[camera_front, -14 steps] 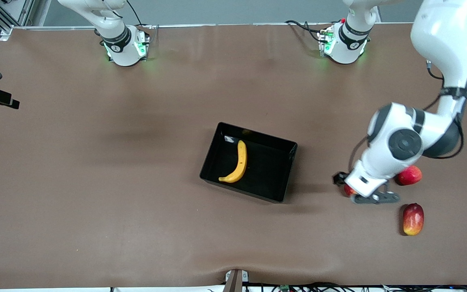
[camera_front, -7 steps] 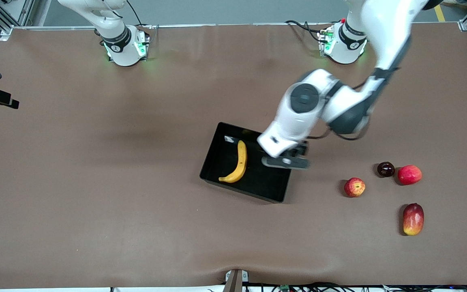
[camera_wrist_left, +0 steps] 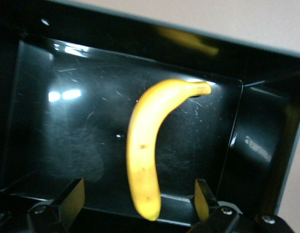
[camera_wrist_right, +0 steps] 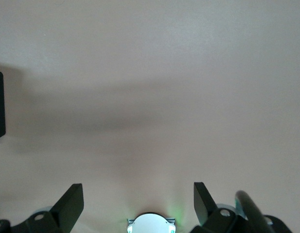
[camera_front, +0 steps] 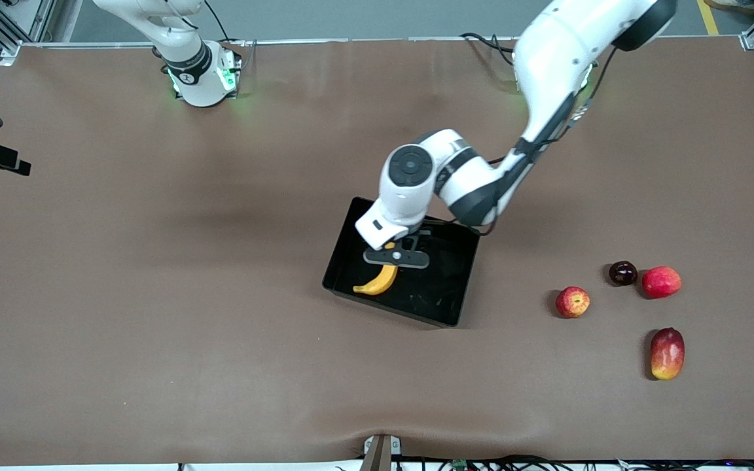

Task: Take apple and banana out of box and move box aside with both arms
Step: 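Move the left gripper back into the tray and lower onto the banana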

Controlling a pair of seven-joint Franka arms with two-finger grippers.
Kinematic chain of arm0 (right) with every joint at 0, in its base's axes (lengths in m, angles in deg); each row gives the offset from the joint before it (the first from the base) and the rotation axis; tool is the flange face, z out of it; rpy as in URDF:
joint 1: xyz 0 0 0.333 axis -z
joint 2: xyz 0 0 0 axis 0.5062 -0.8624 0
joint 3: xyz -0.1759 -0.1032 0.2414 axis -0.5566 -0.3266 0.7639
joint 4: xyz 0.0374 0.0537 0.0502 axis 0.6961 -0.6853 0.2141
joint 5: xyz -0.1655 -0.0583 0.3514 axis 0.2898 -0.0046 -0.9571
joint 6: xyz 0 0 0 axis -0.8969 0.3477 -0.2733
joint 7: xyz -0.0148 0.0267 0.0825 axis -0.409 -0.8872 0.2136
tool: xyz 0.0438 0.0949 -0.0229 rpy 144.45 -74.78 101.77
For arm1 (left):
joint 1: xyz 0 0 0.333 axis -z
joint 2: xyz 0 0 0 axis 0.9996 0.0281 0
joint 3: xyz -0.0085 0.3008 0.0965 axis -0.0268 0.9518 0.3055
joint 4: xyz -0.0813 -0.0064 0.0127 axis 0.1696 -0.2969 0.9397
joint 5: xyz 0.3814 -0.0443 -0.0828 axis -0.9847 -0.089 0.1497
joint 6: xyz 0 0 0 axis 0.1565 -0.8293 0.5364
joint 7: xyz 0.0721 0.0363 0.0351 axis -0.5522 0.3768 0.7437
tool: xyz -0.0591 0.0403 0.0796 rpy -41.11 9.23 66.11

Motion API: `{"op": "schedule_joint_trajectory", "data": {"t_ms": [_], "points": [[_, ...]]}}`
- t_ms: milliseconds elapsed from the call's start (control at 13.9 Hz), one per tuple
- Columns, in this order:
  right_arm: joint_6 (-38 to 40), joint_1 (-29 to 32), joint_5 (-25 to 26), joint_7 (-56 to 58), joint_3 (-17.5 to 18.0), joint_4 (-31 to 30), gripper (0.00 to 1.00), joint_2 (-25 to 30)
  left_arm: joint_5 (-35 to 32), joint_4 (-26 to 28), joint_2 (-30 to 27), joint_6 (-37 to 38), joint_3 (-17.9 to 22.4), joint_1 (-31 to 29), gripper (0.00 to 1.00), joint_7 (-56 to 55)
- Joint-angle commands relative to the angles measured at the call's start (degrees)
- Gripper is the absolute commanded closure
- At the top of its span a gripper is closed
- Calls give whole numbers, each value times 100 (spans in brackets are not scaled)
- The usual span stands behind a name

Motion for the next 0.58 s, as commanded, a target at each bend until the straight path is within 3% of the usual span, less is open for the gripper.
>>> {"op": "schedule_joint_trajectory", "data": {"t_ms": [0, 432, 505], "points": [[42, 105, 50, -72, 81, 17, 0, 27, -98, -187, 330, -386, 331, 339, 0, -141], [42, 97, 50, -72, 81, 17, 0, 27, -370, -152, 550, -678, 507, 498, 1, 17], [51, 79, 50, -72, 81, 8, 0, 27, -388, -152, 594, -670, 507, 507, 13, 18]]}}
